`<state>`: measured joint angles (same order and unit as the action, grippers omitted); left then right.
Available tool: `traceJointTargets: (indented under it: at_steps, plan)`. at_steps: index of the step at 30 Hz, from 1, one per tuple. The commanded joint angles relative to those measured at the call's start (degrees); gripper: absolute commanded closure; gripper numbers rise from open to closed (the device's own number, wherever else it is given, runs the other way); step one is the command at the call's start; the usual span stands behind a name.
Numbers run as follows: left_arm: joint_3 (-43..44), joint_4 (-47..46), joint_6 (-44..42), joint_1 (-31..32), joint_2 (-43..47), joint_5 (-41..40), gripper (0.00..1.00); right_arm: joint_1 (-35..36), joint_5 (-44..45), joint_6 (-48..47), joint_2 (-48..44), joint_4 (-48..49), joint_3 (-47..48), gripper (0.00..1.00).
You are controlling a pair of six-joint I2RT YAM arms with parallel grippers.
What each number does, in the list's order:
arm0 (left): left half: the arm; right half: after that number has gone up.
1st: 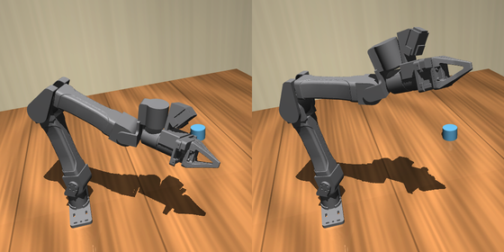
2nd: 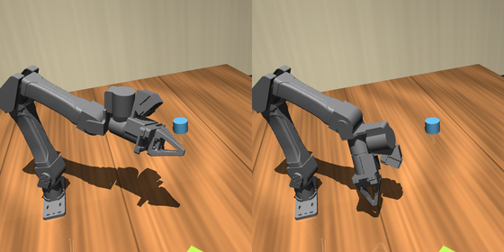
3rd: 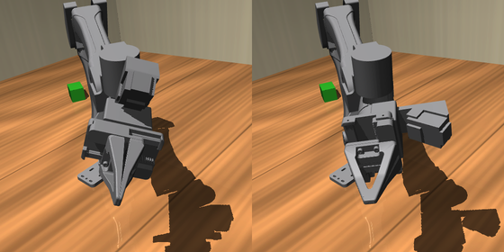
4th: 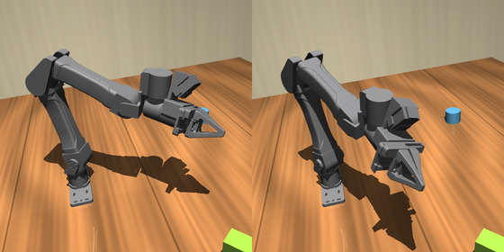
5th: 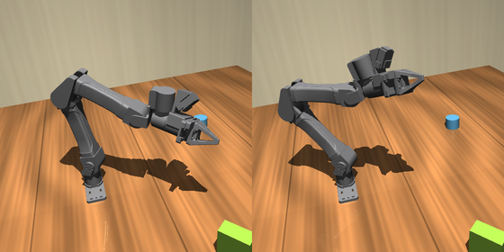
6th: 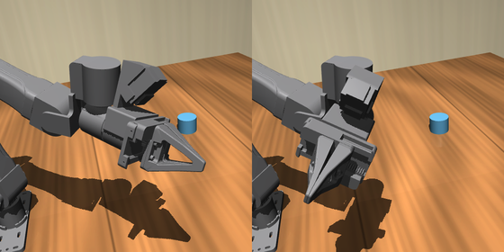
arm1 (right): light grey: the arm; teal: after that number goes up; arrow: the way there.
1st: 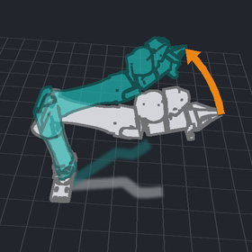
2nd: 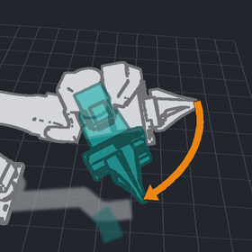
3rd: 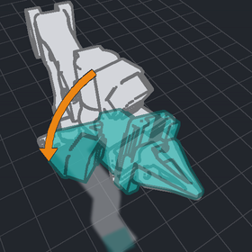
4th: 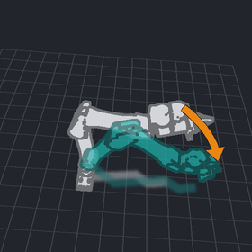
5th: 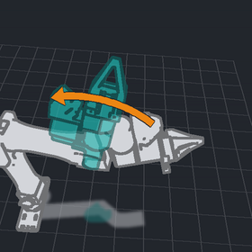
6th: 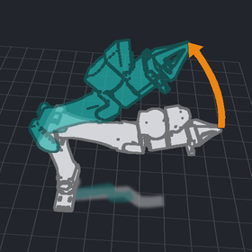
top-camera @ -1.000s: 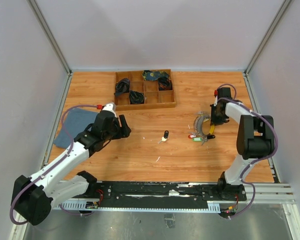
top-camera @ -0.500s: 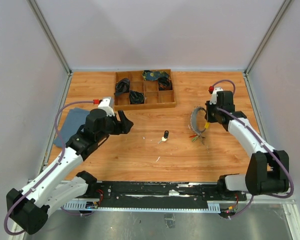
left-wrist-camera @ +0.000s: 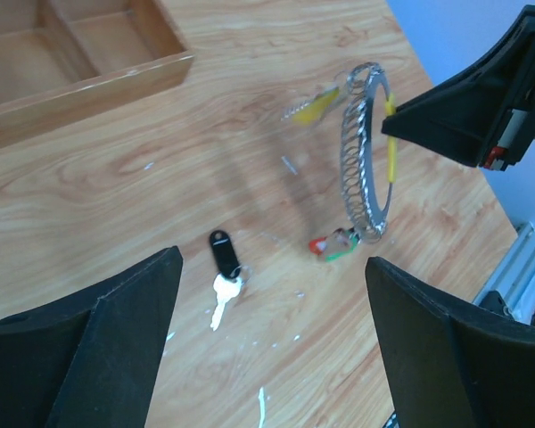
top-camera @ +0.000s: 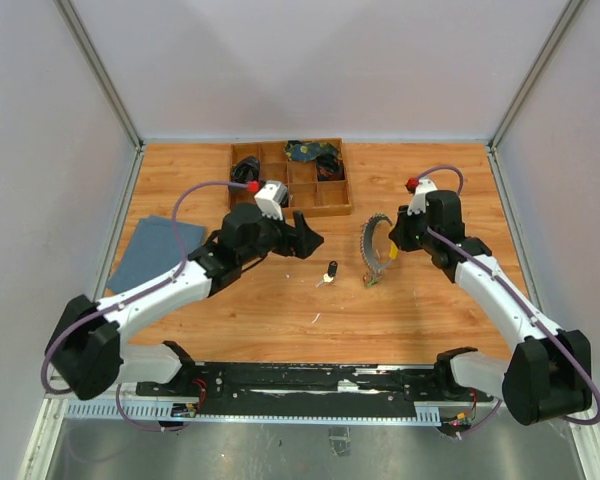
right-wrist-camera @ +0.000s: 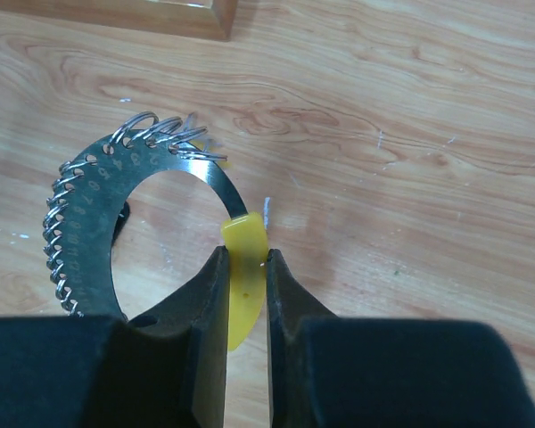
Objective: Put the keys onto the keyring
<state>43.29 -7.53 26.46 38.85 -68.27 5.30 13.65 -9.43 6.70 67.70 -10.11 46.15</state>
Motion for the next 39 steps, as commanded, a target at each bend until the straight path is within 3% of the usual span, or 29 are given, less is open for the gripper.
traceJointTargets:
  at_steps: [1, 10, 14, 16, 22, 28, 30, 34, 39]
  plan:
    - [5.2, -11.3, 1.4, 3.4, -7.9, 1.9, 0.09, 1.4, -4.2, 5.5, -3.3, 3.3, -1.2, 0.99]
    - [13.3, -16.8, 3.8, 8.5, -22.2, 3.8, 0.05, 1.8, -8.9, 9.8, -6.9, 4.5, -2.3, 0.99]
    - [16.4, -17.3, 4.7, 9.1, -26.7, 5.1, 0.1, 2.0, -10.1, 10.6, -8.5, 4.1, -2.0, 1.0]
    - [17.3, -17.7, 5.2, 9.4, -28.2, 6.0, 0.17, 2.0, -10.3, 10.9, -9.4, 3.8, -2.1, 0.99]
    - [17.4, -19.4, 6.5, 9.7, -29.0, 7.4, 0.57, 1.9, -10.0, 10.9, -9.9, 2.8, -2.0, 0.99]
    - [16.5, -20.8, 6.8, 10.2, -27.9, 7.3, 0.89, 1.9, -9.6, 11.3, -10.2, 3.2, -2.5, 0.98]
    - [16.4, -20.9, 6.9, 10.3, -27.7, 7.4, 0.99, 1.9, -9.3, 11.6, -10.6, 3.3, -2.8, 0.9]
    - [15.6, -21.9, 7.4, 10.6, -26.8, 7.3, 1.0, 1.9, -8.9, 12.7, -11.5, 4.8, -4.5, 0.62]
    - [15.0, -22.8, 8.4, 10.8, -25.8, 6.9, 1.0, 2.0, -9.3, 14.6, -11.3, 7.5, -7.3, 0.52]
